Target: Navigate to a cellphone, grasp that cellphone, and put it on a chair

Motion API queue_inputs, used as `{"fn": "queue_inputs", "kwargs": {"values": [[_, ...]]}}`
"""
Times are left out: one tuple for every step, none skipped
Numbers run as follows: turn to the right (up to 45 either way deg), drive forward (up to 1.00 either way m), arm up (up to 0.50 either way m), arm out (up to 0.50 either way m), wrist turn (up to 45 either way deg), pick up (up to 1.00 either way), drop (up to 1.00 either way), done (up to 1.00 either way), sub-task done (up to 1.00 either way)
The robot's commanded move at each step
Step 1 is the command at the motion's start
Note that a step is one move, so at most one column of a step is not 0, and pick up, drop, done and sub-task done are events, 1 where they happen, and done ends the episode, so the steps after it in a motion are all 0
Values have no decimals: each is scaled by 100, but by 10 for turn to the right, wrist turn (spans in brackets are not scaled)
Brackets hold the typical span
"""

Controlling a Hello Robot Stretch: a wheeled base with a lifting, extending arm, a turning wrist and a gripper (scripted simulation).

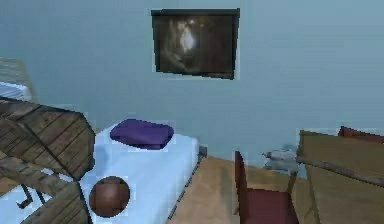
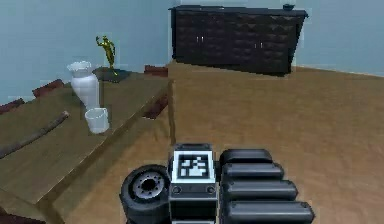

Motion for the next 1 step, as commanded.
{"fn": "queue_inputs", "kwargs": {"values": [[270,0,0,0,0,0,0,0,0]]}}
